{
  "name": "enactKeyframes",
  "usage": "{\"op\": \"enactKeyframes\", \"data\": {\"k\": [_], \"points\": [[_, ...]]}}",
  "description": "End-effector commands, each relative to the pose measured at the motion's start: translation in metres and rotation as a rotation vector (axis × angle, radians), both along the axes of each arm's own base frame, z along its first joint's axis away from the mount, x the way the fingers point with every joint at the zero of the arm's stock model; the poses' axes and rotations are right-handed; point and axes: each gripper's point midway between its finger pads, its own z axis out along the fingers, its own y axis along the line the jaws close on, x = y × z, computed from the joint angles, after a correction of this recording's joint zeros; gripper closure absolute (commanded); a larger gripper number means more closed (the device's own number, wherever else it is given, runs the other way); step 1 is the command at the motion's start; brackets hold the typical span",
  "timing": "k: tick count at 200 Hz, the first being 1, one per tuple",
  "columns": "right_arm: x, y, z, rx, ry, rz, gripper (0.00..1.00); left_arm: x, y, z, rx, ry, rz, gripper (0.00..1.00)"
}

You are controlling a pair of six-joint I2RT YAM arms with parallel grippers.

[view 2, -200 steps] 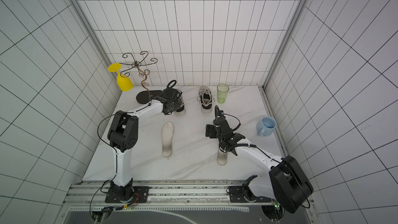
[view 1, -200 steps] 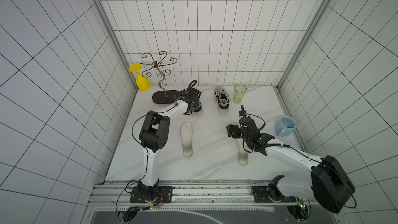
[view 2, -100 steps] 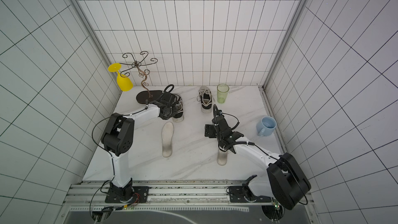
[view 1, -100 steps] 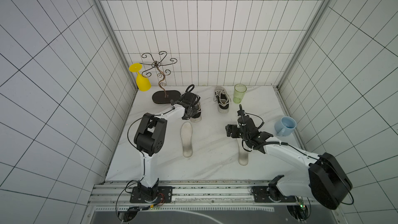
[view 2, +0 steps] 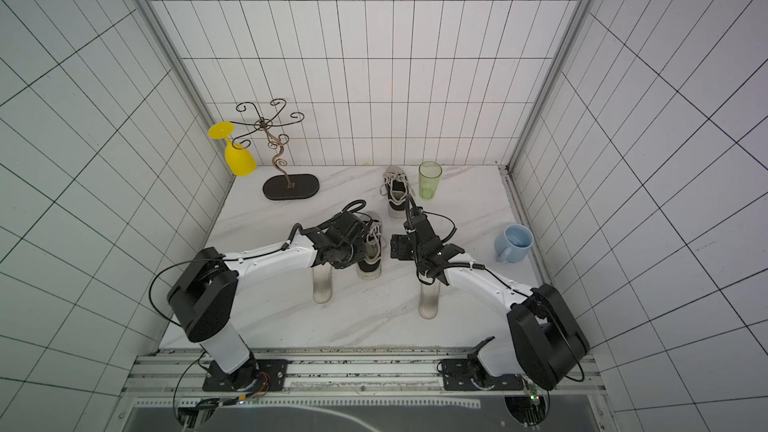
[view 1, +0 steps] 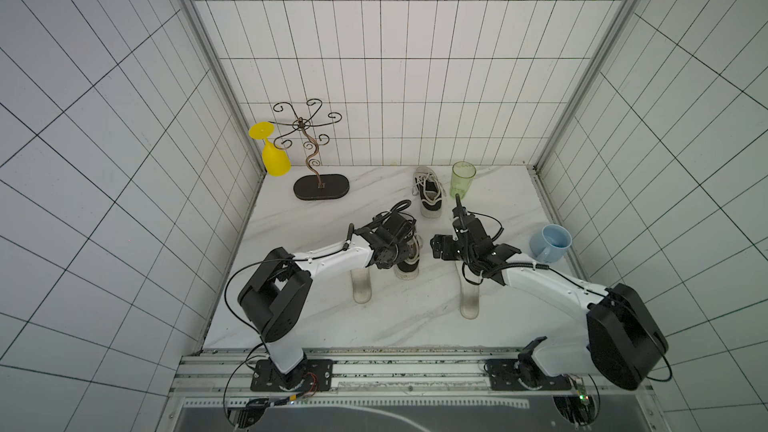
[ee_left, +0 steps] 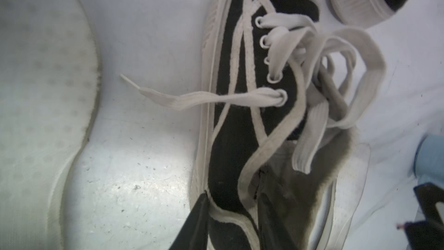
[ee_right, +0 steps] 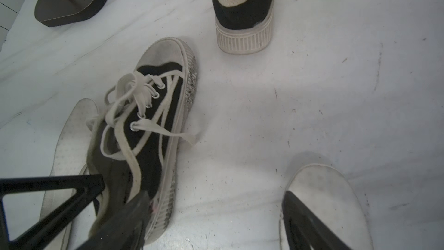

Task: Insert the insole into the shoe
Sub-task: Move the shoe to the center of the board, then adjust the shoe at the center of the board.

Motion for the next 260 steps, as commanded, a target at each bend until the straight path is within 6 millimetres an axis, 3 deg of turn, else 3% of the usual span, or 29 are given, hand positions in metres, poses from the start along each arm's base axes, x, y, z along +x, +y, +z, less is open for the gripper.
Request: {"op": "enactKeyframes", "data": {"k": [1, 42, 80, 110, 157, 194, 202, 231, 244, 260], "points": [[0.012, 0.025, 0.032, 0.081, -0.012, 0.036, 0.21, 0.000, -0.005, 0.013, -0.047, -0.012, -0.019, 0.61], [0.004, 0.040, 0.019, 0.078, 0.028, 0.121, 0.20, 0.000, 0.023, 0.041, 0.096, -0.152, -0.118, 0.49], [0.002, 0.055, 0.005, 0.066, 0.058, 0.150, 0.19, 0.015, 0.013, 0.029, 0.132, -0.127, -0.241, 0.43], [0.003, 0.066, -0.002, 0.082, 0.081, 0.157, 0.19, 0.030, 0.007, 0.022, 0.214, -0.160, -0.327, 0.44], [0.007, 0.074, -0.020, 0.115, 0.132, 0.120, 0.20, 0.037, 0.023, -0.002, 0.303, -0.126, -0.329, 0.45], [0.018, 0.074, -0.014, 0.114, 0.111, 0.080, 0.21, 0.050, 0.020, 0.003, 0.281, -0.152, -0.332, 0.55], [0.020, 0.074, -0.015, 0.110, 0.116, 0.078, 0.26, 0.053, 0.018, 0.004, 0.274, -0.153, -0.343, 0.57], [0.018, 0.076, -0.024, 0.092, 0.154, 0.087, 0.61, 0.055, 0.015, 0.002, 0.281, -0.153, -0.375, 0.76], [0.017, 0.074, -0.027, 0.085, 0.155, 0.088, 0.66, 0.050, 0.015, 0.001, 0.237, -0.133, -0.373, 0.86], [0.018, 0.072, -0.029, 0.084, 0.159, 0.099, 0.73, 0.041, 0.016, 0.002, 0.149, -0.104, -0.342, 0.89]]}}
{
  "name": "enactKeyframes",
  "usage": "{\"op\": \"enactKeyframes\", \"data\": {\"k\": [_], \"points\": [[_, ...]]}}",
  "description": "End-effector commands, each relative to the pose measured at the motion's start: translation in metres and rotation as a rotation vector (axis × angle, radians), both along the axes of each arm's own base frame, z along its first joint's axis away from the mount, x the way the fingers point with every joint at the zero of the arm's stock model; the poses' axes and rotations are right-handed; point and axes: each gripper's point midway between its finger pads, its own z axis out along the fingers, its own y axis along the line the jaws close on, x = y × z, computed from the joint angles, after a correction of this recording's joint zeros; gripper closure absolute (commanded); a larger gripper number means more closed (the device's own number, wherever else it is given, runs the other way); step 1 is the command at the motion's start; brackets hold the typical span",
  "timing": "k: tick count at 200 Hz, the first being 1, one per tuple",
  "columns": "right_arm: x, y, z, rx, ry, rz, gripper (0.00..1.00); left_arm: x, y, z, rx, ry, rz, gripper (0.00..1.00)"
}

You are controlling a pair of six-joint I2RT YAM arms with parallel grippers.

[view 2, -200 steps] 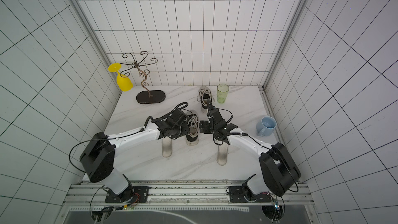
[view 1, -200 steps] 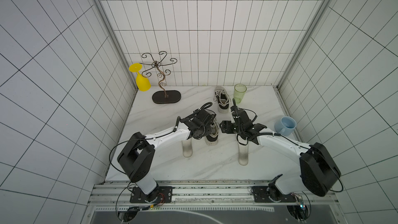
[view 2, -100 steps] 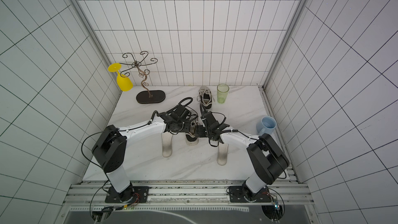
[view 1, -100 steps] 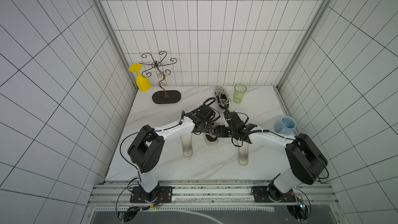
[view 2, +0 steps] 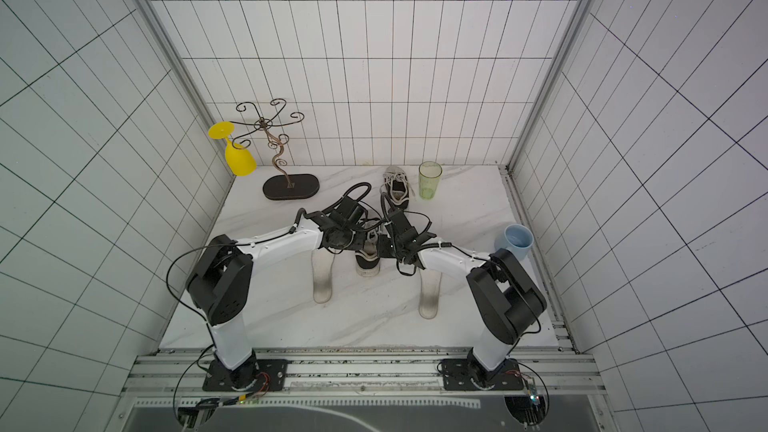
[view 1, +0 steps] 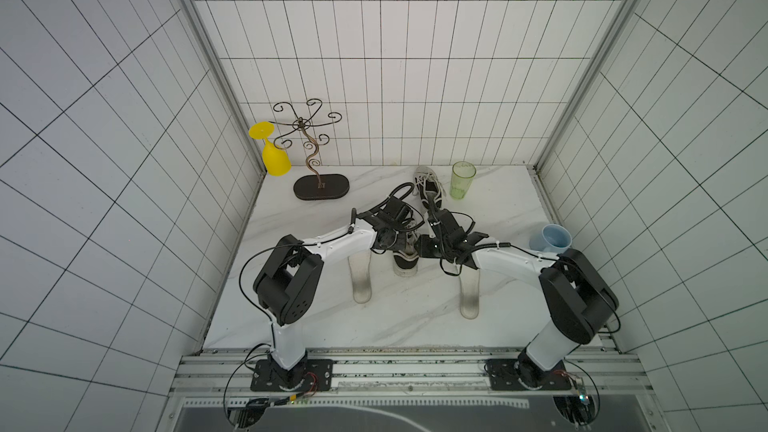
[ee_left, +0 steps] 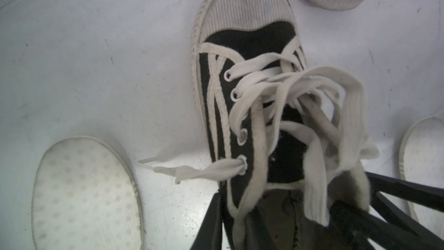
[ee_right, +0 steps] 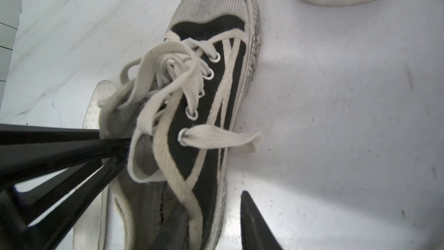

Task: Insert the insole into the shoe
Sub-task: Adjust the shoe at the center of the board.

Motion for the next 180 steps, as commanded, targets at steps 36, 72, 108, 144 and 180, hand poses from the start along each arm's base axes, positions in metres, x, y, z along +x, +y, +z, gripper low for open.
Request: {"op": "enactKeyframes", "data": {"k": [36, 72, 108, 144, 180], "points": [[0.025, -0.013, 0.018, 0.019, -0.027, -0.003, 0.83, -0.034, -0.010, 0.019, -0.307, 0.111, 0.119, 0.97], [0.041, -0.052, 0.012, -0.045, -0.027, 0.010, 0.87, -0.056, -0.005, 0.013, -0.271, 0.109, 0.166, 1.00], [0.038, -0.077, -0.021, -0.059, 0.036, 0.037, 0.92, -0.078, 0.009, -0.020, -0.236, 0.165, 0.177, 1.00], [0.037, -0.059, 0.006, 0.059, -0.014, 0.083, 0.92, -0.090, 0.010, -0.029, -0.213, 0.192, 0.149, 0.97], [0.024, -0.019, 0.034, 0.054, -0.125, 0.236, 0.91, -0.072, -0.002, 0.012, -0.134, 0.067, 0.021, 0.65]]}}
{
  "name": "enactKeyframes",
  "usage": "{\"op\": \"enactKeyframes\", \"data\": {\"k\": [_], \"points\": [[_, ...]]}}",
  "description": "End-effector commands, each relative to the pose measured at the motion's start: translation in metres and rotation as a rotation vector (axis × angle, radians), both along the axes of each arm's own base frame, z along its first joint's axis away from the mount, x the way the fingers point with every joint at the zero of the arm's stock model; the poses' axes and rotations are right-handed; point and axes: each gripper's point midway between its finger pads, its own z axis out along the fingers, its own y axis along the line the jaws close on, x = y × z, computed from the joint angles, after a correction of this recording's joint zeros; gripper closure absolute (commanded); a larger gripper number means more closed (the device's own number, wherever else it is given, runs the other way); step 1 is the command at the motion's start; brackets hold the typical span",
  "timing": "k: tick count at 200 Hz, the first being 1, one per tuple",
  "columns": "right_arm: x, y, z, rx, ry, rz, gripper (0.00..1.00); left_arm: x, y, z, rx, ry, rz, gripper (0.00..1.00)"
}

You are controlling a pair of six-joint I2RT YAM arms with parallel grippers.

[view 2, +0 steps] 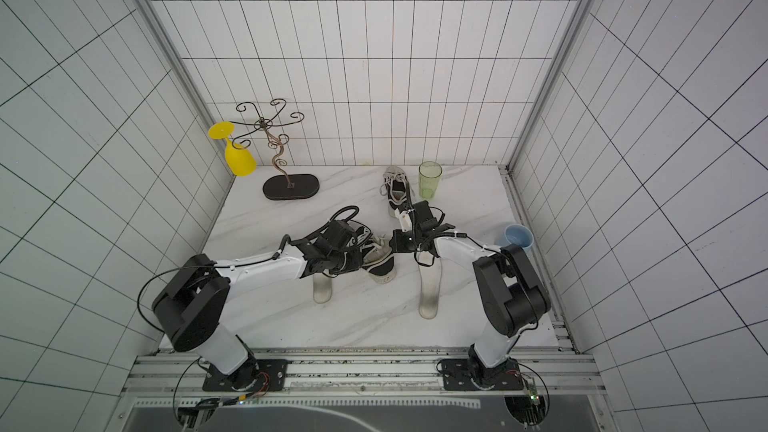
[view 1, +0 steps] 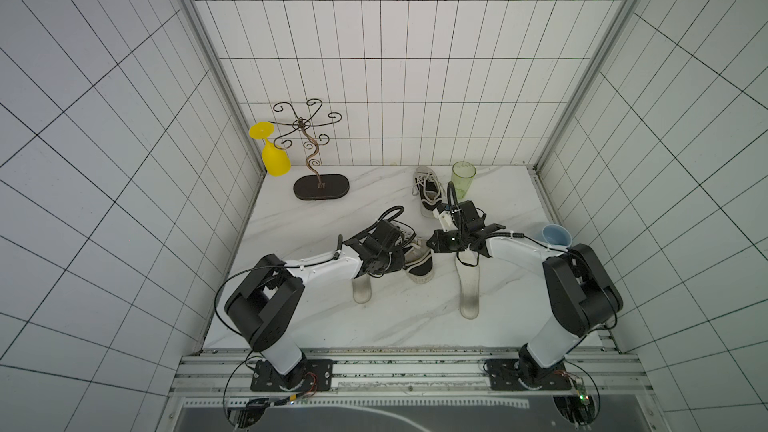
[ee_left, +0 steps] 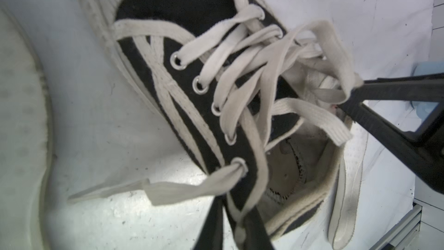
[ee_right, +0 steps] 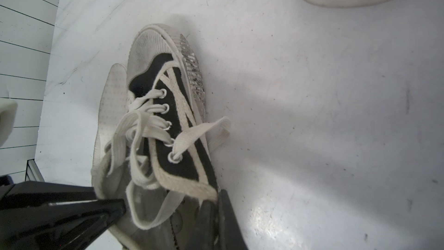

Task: Insert the insole into the shoe
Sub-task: Adjust the shoe at the center of the board.

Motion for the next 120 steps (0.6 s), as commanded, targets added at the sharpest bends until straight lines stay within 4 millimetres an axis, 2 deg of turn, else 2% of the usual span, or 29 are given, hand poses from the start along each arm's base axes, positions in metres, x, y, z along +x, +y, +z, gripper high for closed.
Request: {"op": "enactKeyframes", "data": {"k": [1, 15, 42, 64, 75, 101, 120], "points": [[0.009, 0.013, 0.032, -0.019, -0.164, 0.052, 0.92, -0.002, 0.011, 0.020, 0.124, -0.038, -0.075, 0.65], [0.001, 0.021, 0.032, -0.009, -0.181, 0.073, 0.91, 0.002, 0.010, 0.028, 0.170, -0.064, -0.137, 0.61], [-0.004, 0.024, 0.027, 0.020, -0.186, 0.071, 0.89, 0.005, 0.010, 0.052, 0.211, -0.121, -0.231, 0.65], [-0.003, 0.024, 0.028, 0.029, -0.202, 0.070, 0.88, 0.010, -0.005, 0.083, 0.170, -0.211, -0.332, 0.68], [-0.001, 0.025, 0.030, 0.035, -0.211, 0.068, 0.88, 0.014, -0.013, 0.091, 0.154, -0.237, -0.358, 0.68], [0.002, 0.025, 0.028, 0.032, -0.209, 0.058, 0.87, 0.022, -0.034, 0.081, 0.135, -0.233, -0.437, 0.71], [0.001, 0.020, 0.027, 0.019, -0.184, 0.046, 0.82, 0.030, -0.041, 0.074, 0.162, -0.242, -0.461, 0.70]]}}
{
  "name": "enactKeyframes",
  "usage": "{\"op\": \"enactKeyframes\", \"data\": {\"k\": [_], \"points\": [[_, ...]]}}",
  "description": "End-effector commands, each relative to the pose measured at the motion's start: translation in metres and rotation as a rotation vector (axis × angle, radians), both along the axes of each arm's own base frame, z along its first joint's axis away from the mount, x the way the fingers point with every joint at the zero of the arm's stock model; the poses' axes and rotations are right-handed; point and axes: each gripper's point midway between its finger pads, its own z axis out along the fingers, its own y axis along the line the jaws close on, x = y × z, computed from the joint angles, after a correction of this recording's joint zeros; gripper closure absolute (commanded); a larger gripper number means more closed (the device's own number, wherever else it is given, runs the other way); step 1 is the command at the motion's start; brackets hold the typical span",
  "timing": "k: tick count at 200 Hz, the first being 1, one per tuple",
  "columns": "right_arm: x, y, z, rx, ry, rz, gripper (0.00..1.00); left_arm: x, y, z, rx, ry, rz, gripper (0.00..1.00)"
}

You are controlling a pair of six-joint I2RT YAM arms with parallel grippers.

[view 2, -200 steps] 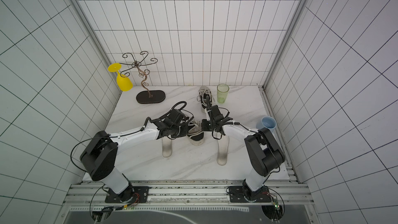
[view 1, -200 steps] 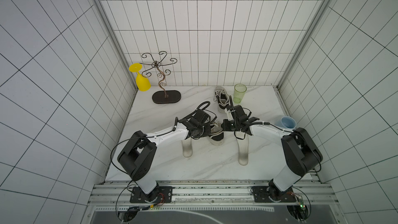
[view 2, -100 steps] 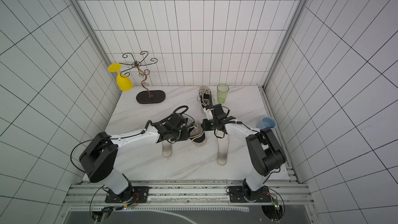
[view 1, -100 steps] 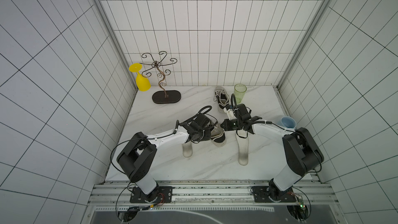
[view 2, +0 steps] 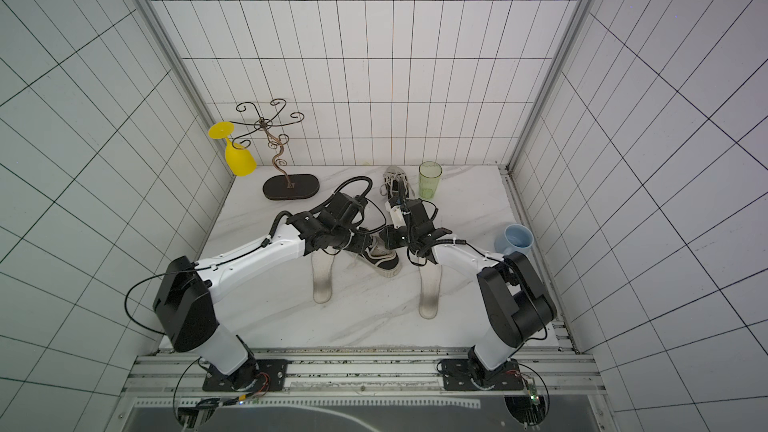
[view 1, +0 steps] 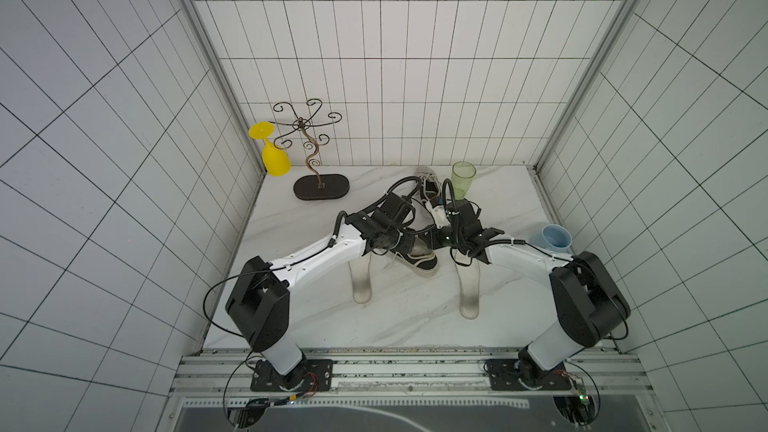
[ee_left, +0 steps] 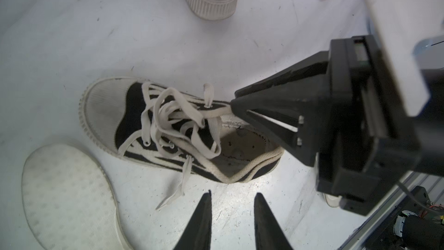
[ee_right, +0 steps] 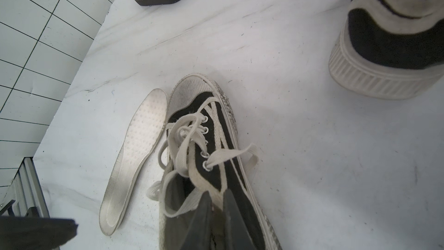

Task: Insert the insole into the shoe
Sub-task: Adjust the shoe at the center of the board.

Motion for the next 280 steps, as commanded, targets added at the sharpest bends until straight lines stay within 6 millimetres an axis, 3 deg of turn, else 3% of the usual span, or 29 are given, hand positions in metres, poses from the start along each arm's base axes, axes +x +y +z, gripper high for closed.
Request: {"op": "enactKeyframes", "data": {"k": [1, 23, 50, 77, 97, 118, 169, 216, 252, 263, 280], "points": [[-0.006, -0.010, -0.011, -0.026, 0.024, -0.020, 0.82, 0.005, -0.013, -0.015, 0.049, -0.009, -0.092, 0.70], [-0.010, -0.026, -0.003, -0.009, 0.029, -0.076, 0.76, 0.009, -0.018, -0.021, 0.086, -0.021, -0.123, 0.69], [-0.014, -0.059, 0.000, 0.017, 0.058, -0.188, 0.70, 0.008, -0.017, -0.041, 0.163, -0.022, -0.142, 0.69], [-0.016, -0.090, -0.005, -0.015, 0.084, -0.286, 0.69, 0.011, -0.016, -0.055, 0.235, -0.039, -0.142, 0.69], [-0.015, -0.101, -0.006, -0.020, 0.086, -0.320, 0.69, 0.017, -0.022, -0.058, 0.261, -0.059, -0.137, 0.69], [-0.013, -0.102, -0.004, -0.009, 0.091, -0.323, 0.68, 0.020, -0.025, -0.065, 0.306, -0.075, -0.127, 0.69], [-0.010, -0.097, 0.004, 0.016, 0.086, -0.307, 0.68, 0.037, -0.006, -0.083, 0.493, -0.141, -0.060, 0.68], [-0.009, -0.095, 0.005, 0.013, 0.090, -0.293, 0.68, 0.048, -0.007, -0.099, 0.556, -0.154, -0.045, 0.68], [-0.021, -0.093, 0.004, 0.014, 0.177, -0.283, 0.65, 0.050, -0.008, -0.099, 0.570, -0.138, -0.028, 0.93], [-0.029, -0.089, 0.005, 0.046, 0.231, -0.280, 0.56, 0.048, -0.012, -0.092, 0.535, -0.122, -0.035, 1.00], [-0.042, -0.080, 0.007, 0.080, 0.315, -0.278, 0.45, 0.042, -0.024, -0.073, 0.404, -0.070, -0.034, 1.00]]}}
